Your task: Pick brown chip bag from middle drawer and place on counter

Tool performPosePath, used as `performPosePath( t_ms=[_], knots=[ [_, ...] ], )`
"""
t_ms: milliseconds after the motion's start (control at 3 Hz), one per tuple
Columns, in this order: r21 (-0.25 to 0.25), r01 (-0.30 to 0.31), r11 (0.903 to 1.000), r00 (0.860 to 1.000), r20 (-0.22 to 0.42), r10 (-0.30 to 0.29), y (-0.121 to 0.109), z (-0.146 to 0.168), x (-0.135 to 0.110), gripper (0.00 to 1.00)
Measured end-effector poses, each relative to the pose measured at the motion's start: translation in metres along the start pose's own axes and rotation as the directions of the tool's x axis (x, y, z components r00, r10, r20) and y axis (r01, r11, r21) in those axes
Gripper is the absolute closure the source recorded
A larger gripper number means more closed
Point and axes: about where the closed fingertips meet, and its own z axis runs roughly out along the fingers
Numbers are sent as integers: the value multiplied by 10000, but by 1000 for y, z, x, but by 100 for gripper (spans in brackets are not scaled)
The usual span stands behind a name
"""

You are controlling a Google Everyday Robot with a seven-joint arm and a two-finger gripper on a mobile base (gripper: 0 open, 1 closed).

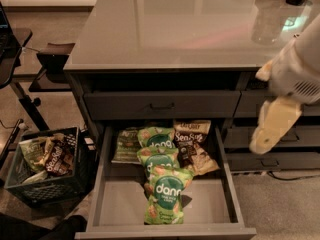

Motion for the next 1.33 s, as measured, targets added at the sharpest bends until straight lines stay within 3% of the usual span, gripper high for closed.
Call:
performPosePath(
  t_ms=[333, 667, 1000, 1333],
  knots=[
    [-347, -339, 9988, 9989, 303, 350, 11, 71, 14, 0],
    [-474, -527, 9975, 9939, 941, 569, 7, 140, 24, 0],
    [-741, -373, 9966, 9930, 1090, 453, -8, 182, 29, 0],
    [-740, -374, 9966, 9930, 1090, 454, -8, 182, 29, 0]
  ],
)
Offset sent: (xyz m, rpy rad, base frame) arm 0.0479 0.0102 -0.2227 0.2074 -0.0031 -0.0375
